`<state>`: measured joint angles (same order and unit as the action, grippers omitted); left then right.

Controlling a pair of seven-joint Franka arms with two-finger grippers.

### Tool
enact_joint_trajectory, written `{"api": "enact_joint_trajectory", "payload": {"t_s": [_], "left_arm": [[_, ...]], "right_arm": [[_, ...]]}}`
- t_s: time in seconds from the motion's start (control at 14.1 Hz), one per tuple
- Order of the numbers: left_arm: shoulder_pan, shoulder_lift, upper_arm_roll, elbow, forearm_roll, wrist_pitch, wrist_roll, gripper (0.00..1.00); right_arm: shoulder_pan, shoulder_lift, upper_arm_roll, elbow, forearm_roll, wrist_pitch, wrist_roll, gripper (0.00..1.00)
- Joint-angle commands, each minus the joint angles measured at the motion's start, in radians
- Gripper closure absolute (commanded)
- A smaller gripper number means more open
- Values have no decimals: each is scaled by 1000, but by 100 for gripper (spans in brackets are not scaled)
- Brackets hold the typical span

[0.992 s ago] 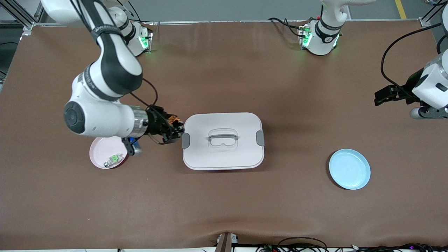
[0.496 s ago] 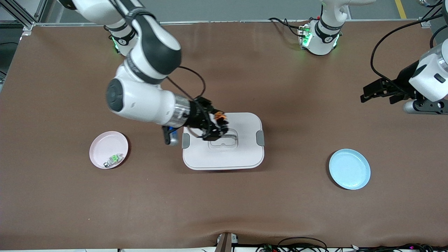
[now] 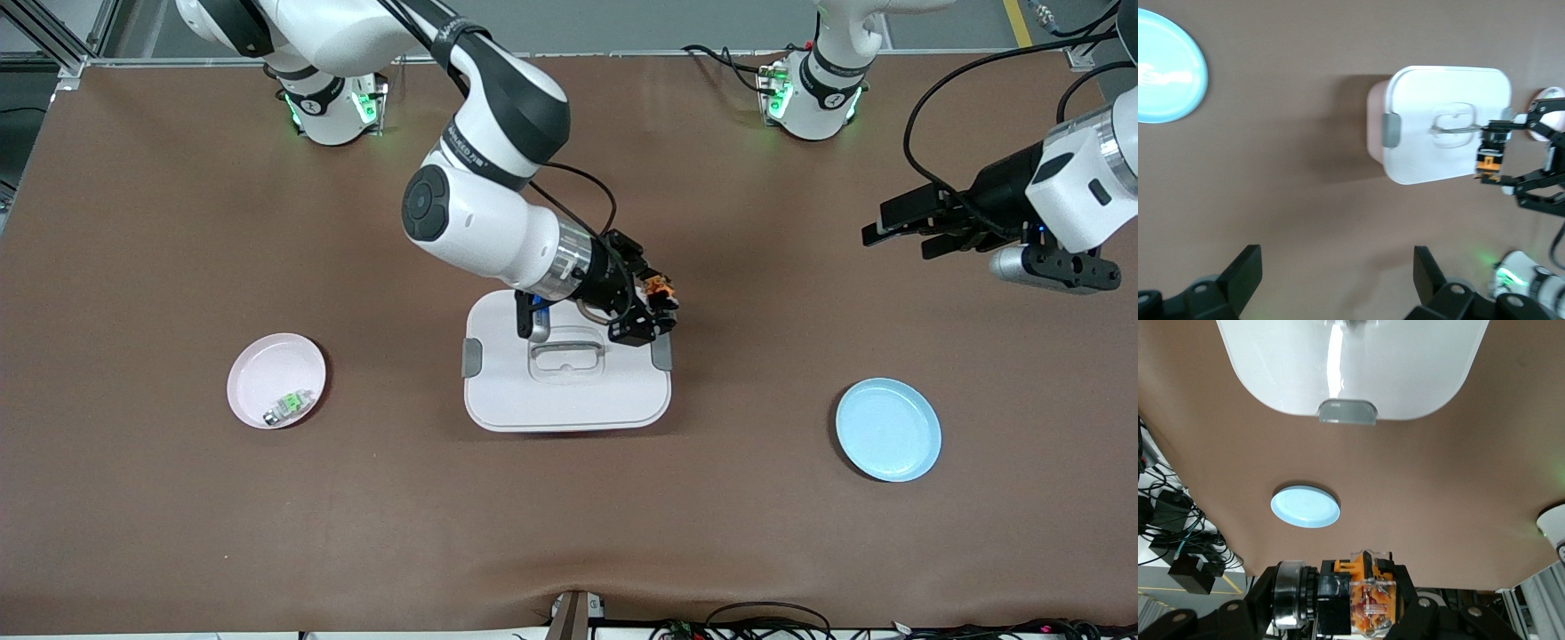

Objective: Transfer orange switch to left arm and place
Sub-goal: 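Hold the switch above the box while the left gripper reaches it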

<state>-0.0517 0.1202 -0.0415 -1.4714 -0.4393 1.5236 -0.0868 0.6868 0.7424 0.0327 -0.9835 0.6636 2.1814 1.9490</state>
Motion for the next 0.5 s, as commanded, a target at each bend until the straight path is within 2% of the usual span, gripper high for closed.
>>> {"api": "enact_joint_trajectory", "payload": {"t_s": [0.0, 0.14, 0.42], "left_arm": [[3, 54, 5, 14, -74, -8, -5, 0], [3, 84, 6, 13, -157, -3, 19, 0], [-13, 96, -1, 11, -176, 61, -13, 0]], "right_arm": [[19, 23, 6, 68, 19, 33, 74, 100], [17, 23, 35, 78, 19, 79, 103, 100], [34, 26, 50, 79, 19, 152, 122, 100]]}}
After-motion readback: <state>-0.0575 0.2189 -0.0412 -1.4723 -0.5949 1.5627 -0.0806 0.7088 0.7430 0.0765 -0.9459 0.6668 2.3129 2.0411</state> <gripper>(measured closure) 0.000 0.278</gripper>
